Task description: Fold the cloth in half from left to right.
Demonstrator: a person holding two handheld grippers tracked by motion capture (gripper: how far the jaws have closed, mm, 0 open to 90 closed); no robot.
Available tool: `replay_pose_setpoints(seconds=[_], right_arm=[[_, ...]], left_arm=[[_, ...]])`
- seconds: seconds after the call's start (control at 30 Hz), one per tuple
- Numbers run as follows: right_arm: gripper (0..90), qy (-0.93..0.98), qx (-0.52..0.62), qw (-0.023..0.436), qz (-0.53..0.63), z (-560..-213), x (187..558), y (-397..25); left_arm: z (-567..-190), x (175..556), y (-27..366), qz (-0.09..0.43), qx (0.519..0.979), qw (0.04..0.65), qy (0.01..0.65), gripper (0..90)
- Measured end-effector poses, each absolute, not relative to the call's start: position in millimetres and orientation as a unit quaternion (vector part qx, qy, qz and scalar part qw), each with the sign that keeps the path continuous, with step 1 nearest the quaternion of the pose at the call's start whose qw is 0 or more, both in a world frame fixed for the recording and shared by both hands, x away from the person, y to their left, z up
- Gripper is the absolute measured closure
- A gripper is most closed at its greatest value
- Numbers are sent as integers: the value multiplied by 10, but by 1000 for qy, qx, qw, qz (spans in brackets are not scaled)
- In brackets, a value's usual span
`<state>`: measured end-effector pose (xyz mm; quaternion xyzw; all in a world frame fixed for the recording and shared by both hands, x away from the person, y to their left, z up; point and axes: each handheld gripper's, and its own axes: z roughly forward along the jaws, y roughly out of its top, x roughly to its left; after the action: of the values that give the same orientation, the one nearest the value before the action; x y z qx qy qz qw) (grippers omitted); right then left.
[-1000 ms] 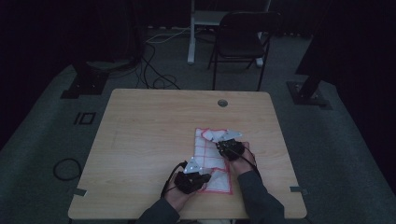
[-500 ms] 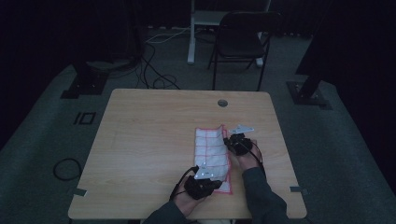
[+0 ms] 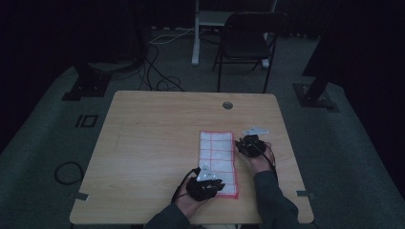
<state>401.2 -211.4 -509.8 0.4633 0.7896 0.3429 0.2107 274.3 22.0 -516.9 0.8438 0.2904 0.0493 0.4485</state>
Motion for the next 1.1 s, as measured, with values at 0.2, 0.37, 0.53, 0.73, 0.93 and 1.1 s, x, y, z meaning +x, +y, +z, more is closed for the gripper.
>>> replay_pose_setpoints(seconds=[0.2,0.37,0.53,0.73,0.93,1.1], right_arm=[[698,790,463,209,344,-5109,3981,-2139],[690,789,464,206,346,-5133,3953,-2140],[689,788,466,204,348,-5155,3930,-2162],[685,788,466,203,347,-5155,3922,-2187],[682,790,462,202,348,-5149,3904,-2175],[678,789,464,201,350,-5139,3895,-2176]], left_arm=[[-5155,2844,322,69,839,445,305,772],[-5140,2921,408,83,836,441,315,764],[-5129,3013,507,97,832,437,327,760],[-5111,3103,613,111,826,436,341,760],[-5094,3176,701,121,819,437,351,760],[-5077,3242,776,129,815,436,360,760]])
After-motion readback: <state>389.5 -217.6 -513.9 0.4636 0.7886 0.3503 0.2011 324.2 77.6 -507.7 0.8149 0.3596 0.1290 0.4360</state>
